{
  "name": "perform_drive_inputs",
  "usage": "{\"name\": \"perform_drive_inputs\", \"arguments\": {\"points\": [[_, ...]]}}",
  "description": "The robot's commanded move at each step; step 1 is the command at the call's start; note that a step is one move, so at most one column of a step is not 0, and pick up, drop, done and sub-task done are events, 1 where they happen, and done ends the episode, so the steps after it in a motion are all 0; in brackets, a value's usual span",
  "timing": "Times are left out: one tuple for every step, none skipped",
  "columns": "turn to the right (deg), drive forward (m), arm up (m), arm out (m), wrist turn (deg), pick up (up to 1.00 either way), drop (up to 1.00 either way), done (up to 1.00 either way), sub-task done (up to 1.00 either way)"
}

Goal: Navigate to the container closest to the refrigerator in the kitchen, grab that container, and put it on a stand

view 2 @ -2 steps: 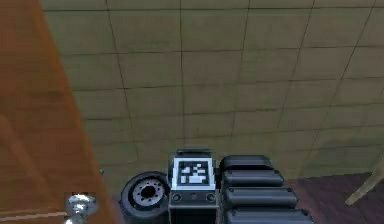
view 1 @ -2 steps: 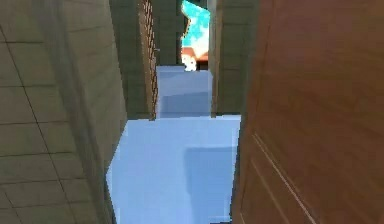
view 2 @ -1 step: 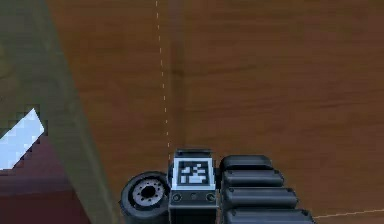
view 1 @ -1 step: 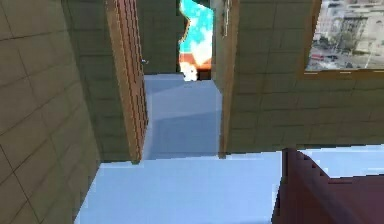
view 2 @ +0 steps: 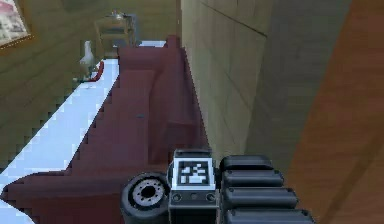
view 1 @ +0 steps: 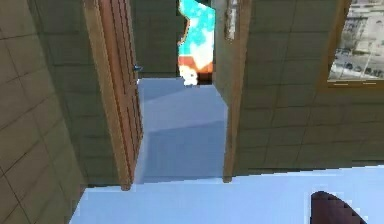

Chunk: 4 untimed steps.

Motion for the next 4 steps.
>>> {"name": "perform_drive_inputs", "arguments": {"points": [[-3.0,0.00,0.00,0.00,0.0,0.00,0.00,0.00,0.00],[0.0,0.75,0.00,0.00,0.0,0.00,0.00,0.00,0.00],[36.0,0.00,0.00,0.00,0.0,0.00,0.00,0.00,0.00],[0.0,0.40,0.00,0.00,0.0,0.00,0.00,0.00,0.00]]}}
